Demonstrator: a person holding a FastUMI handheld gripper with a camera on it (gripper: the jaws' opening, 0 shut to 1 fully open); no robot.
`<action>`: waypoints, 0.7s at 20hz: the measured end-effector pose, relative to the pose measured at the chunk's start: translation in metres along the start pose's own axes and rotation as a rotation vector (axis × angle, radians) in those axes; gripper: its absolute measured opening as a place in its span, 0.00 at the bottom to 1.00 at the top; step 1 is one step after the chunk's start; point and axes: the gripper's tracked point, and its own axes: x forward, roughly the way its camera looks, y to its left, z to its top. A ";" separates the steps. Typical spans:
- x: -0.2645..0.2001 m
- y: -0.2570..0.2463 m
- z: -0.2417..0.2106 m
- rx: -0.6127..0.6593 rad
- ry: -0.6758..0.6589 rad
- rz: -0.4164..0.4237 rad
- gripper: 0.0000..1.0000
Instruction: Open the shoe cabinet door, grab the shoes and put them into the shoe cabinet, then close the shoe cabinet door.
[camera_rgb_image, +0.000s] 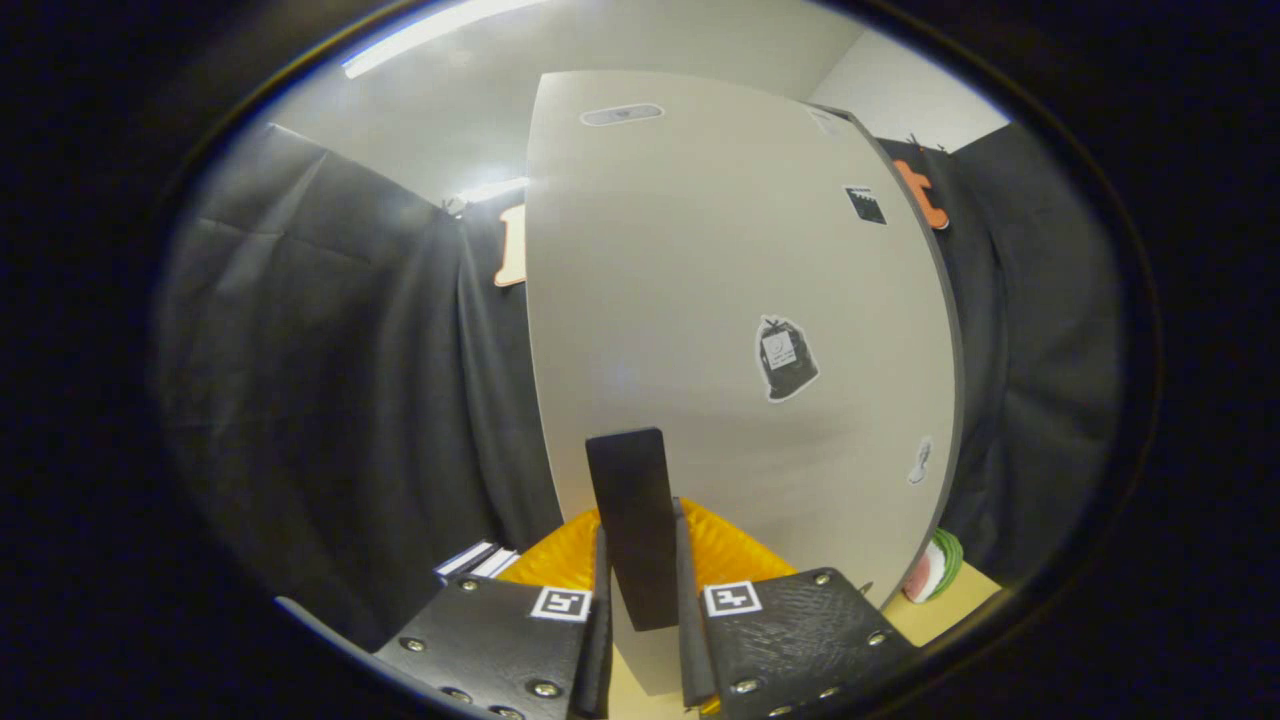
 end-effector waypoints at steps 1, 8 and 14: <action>-0.004 -0.001 0.000 0.003 0.002 0.013 0.27; -0.048 -0.022 0.002 -0.005 0.009 0.090 0.27; -0.086 -0.048 0.005 -0.008 0.014 0.134 0.27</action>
